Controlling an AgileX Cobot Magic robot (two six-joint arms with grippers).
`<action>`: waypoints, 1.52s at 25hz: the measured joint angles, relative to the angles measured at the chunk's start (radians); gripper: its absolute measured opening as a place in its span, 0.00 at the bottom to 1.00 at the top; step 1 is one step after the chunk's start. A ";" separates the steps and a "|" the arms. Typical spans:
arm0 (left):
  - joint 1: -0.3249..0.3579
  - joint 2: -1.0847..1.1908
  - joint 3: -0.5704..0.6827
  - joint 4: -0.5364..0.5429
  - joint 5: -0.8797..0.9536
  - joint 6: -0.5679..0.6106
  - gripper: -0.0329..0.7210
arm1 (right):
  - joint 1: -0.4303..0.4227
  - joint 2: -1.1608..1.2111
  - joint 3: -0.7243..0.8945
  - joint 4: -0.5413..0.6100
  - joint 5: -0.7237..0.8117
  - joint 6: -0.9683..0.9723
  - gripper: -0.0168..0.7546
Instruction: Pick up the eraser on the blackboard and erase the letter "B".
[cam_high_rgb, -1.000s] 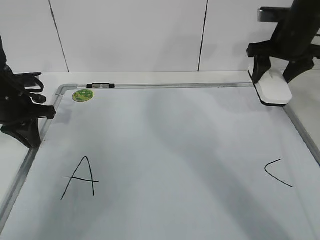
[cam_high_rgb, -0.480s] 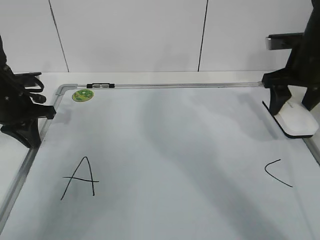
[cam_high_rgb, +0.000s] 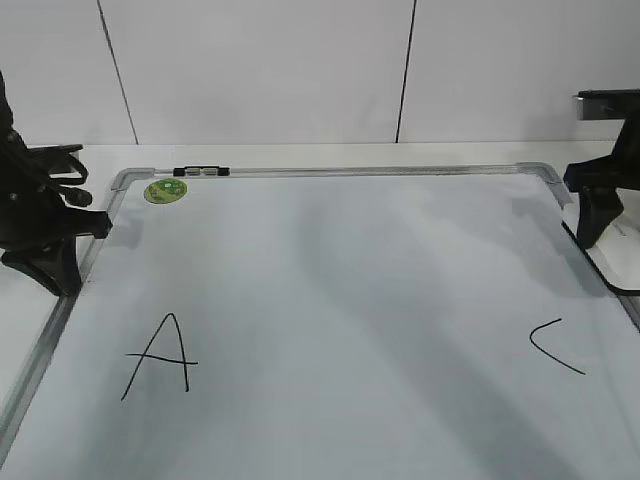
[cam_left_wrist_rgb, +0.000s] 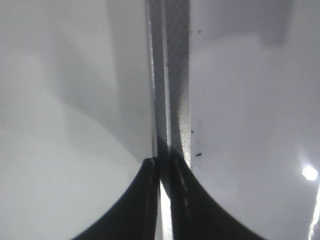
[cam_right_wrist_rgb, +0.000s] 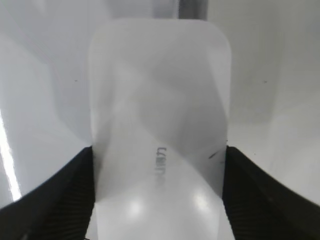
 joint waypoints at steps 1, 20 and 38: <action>0.000 0.000 0.000 0.000 0.000 0.000 0.09 | -0.004 0.000 0.000 0.002 -0.005 -0.002 0.74; 0.000 0.000 0.000 -0.004 0.000 0.000 0.09 | -0.005 0.042 0.001 0.054 -0.080 -0.027 0.74; 0.000 0.000 0.000 -0.004 -0.002 0.000 0.09 | -0.005 0.069 0.002 0.034 -0.083 -0.032 0.74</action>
